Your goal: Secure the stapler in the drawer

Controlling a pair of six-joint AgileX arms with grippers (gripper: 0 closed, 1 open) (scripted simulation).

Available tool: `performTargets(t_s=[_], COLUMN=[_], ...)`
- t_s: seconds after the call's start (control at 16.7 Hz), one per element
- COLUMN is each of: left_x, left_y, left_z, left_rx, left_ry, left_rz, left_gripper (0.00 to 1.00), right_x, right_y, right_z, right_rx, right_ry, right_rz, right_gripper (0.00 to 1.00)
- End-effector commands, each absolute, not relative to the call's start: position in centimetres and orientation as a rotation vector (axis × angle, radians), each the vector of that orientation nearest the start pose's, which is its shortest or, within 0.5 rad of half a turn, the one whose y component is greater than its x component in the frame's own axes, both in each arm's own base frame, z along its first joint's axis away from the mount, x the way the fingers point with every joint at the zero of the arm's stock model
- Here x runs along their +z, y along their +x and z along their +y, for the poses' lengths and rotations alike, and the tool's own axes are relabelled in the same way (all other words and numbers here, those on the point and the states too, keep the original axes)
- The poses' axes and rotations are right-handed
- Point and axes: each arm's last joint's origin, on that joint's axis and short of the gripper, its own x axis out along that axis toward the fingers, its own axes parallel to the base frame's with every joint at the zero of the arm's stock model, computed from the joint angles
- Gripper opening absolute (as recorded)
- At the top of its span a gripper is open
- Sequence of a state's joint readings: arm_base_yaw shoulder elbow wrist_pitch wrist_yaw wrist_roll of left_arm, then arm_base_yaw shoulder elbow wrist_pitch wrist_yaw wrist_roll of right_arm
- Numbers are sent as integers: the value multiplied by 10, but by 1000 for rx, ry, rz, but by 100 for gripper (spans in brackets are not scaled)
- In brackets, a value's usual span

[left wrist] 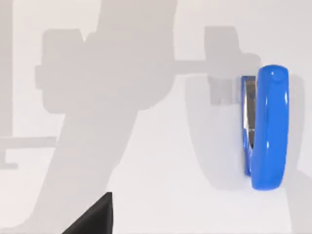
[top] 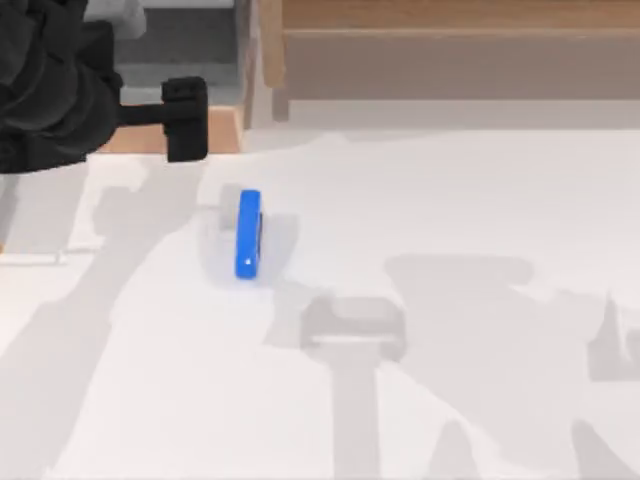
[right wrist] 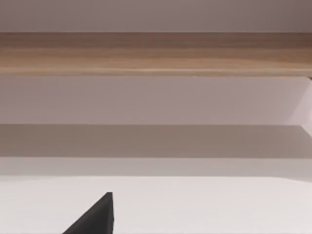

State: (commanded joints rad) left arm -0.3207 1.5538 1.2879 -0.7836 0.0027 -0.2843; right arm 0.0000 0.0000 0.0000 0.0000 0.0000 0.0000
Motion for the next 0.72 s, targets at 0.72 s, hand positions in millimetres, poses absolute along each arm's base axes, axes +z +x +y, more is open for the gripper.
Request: performTargets(t_s=[0.72], left_x=[159], left_y=[408], left_z=[-199], left_rx=[-27], left_ry=[26], left_rz=[1553], left_gripper=[100], right_x=[160], right_y=[106], right_z=[-1], right_rx=[0], right_ry=[0], right_rz=[0], right_gripper=[100])
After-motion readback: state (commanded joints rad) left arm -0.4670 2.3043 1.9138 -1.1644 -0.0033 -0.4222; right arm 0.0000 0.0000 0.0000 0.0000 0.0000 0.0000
